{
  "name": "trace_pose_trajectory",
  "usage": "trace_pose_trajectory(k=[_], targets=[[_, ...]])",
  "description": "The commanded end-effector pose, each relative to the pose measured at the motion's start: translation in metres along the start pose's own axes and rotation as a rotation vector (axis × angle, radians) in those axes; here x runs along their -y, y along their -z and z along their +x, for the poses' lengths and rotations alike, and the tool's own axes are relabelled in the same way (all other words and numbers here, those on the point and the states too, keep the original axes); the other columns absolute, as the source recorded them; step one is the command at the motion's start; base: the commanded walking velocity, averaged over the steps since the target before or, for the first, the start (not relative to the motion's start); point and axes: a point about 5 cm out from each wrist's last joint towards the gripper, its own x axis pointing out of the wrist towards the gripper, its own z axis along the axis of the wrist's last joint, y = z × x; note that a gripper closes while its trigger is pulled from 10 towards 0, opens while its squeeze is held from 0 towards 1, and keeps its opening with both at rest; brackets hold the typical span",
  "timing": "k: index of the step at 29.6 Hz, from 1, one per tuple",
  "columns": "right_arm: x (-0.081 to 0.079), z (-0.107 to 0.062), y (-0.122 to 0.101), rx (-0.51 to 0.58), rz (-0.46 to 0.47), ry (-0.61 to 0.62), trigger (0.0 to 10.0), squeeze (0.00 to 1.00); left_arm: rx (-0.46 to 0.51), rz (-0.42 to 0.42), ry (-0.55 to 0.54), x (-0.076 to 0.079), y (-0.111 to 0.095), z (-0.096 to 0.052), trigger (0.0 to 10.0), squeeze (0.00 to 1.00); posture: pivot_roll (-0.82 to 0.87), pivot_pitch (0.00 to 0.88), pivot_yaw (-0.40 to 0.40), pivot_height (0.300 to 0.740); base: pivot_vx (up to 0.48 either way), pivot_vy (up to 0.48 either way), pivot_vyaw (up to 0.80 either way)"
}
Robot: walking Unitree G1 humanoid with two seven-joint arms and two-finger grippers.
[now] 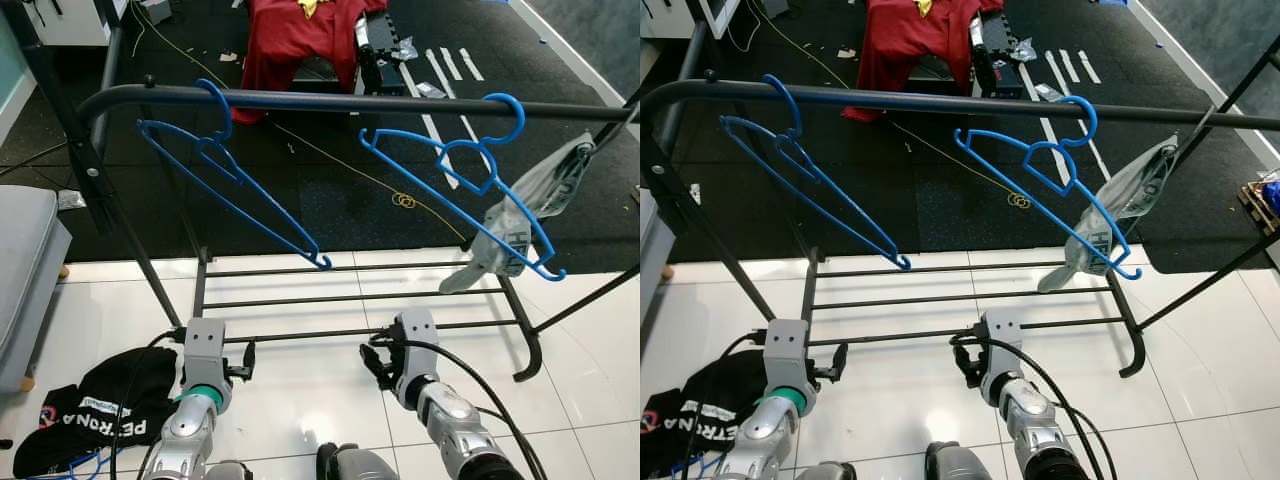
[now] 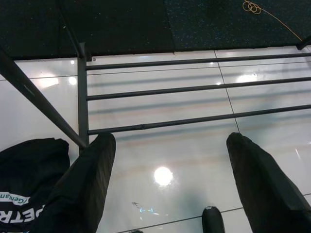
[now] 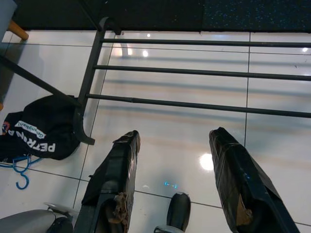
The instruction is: Hang hanger
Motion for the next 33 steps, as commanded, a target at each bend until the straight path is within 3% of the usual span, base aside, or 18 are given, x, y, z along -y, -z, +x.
trace_pose_trajectory(k=[1,23,33], targets=[[-0.001,-0.003,0.010,-0.037,0.007,0.005,10.0,0.00,-0.030,0.009,0.006,-0.001,0.007,-0.002,10.0,0.00,-0.06,0.117,-0.028,0.740,0.000,0.000,0.00],[0.008,-0.004,0.004,-0.002,0.032,0.038,10.0,0.00,-0.011,0.016,-0.028,-0.012,0.000,0.002,10.0,0.00,-0.06,0.115,-0.017,0.740,0.000,0.000,0.00],[0.022,-0.009,0.000,0.043,0.067,0.099,10.0,0.00,-0.017,0.027,-0.027,-0.016,0.003,-0.002,10.0,0.00,-0.05,0.116,-0.006,0.740,0.000,0.000,0.00]])
